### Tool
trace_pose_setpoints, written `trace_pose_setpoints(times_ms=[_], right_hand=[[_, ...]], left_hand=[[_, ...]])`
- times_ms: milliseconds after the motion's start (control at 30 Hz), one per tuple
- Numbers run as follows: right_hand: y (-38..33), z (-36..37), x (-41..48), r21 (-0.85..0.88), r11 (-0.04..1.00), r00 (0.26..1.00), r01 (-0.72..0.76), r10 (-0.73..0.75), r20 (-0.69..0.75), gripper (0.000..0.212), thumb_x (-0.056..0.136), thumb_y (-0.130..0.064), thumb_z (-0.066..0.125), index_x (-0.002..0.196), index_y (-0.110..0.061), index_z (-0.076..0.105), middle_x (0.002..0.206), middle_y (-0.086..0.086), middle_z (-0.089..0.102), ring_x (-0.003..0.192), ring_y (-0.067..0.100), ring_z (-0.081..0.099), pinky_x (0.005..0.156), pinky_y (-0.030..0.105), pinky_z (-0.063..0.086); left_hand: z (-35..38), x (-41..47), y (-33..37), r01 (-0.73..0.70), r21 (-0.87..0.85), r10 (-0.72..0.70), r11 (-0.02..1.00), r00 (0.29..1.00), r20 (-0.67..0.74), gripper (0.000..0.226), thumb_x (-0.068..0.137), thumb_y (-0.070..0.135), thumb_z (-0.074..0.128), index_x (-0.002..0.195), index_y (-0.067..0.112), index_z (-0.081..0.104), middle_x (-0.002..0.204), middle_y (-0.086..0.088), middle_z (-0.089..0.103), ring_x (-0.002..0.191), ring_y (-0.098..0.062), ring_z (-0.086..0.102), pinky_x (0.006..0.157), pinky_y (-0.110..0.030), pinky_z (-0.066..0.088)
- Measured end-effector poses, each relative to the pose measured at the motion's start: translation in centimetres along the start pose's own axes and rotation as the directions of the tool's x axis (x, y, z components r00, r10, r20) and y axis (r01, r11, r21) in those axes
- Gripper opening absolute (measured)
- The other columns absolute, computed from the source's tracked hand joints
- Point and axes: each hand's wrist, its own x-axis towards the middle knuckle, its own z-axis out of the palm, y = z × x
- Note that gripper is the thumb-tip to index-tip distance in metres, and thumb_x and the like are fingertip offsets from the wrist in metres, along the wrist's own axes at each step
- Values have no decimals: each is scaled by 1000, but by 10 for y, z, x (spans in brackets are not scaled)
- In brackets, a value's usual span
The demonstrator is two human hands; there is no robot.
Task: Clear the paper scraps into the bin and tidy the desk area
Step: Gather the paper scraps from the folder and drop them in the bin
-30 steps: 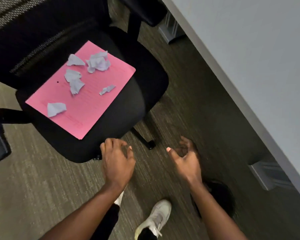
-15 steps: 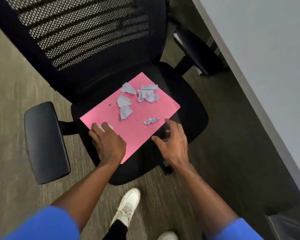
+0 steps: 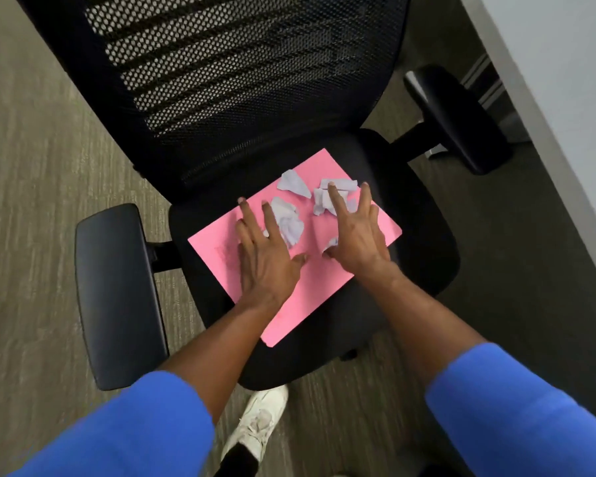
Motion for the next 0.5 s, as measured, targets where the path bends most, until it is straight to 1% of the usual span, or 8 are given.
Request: trace_pose_setpoints(times_ms=[100,133,200,233,300,367,433,500], right_hand=[[-3,-8,23,-101,994,999,39,-36,34,142,64,-22,103,166,-45,6,175,18,-19,157,49,21,90,51,61],[-4,-10,29,-134,989,997,54,-47,56,143,64,-23,103,166,-46,5,175,18,-19,157,49,22,89,51,61],[-5,-14,40,-182,980,991,85,-64,115,142,64,-22,102,165,-48,6,175,15,-18,157,48,20,90,52,60],[-5,-15,43,-199,975,987,101,-73,141,139,66,-23,102,165,-48,7,176,13,-14,157,48,19,92,53,60],[-6,-15,46,-235,963,982,131,-94,162,128,70,-27,99,164,-47,15,176,11,3,153,46,23,91,53,59],[-6,-14,44,-259,954,984,152,-121,131,110,76,-30,95,162,-45,28,168,10,25,144,42,32,83,47,58],[-5,-11,39,-233,958,985,165,-151,78,89,82,-30,90,156,-41,42,157,9,41,137,38,39,80,45,56],[-3,-9,33,-178,970,987,164,-161,27,72,88,-28,84,152,-38,52,148,9,49,130,36,42,80,44,54]], left_hand=[[-3,27,3,-83,40,82,996,996,21,133,79,62,84,170,19,-4,175,-20,-23,160,-47,16,116,-52,48],[-5,35,4,-113,60,111,992,993,37,134,77,63,84,170,21,-3,175,-19,-23,159,-46,17,113,-51,51],[-8,52,7,-192,104,184,976,980,77,134,75,67,84,170,24,-1,175,-16,-24,157,-45,18,107,-50,55],[-10,60,8,-240,124,229,963,968,99,133,74,67,84,170,25,2,175,-15,-24,156,-44,18,105,-50,57],[-12,72,8,-342,129,319,931,933,169,128,75,64,84,169,27,6,177,-7,-22,158,-41,14,104,-52,56],[-14,79,9,-410,109,377,906,895,239,112,82,54,83,168,28,15,179,1,-10,161,-38,7,107,-57,54],[-15,78,9,-425,125,390,897,892,230,87,89,42,78,161,25,33,177,0,10,159,-37,12,106,-57,55],[-14,74,10,-416,156,384,896,902,196,70,93,29,75,155,23,44,174,-3,22,155,-36,21,104,-54,56]])
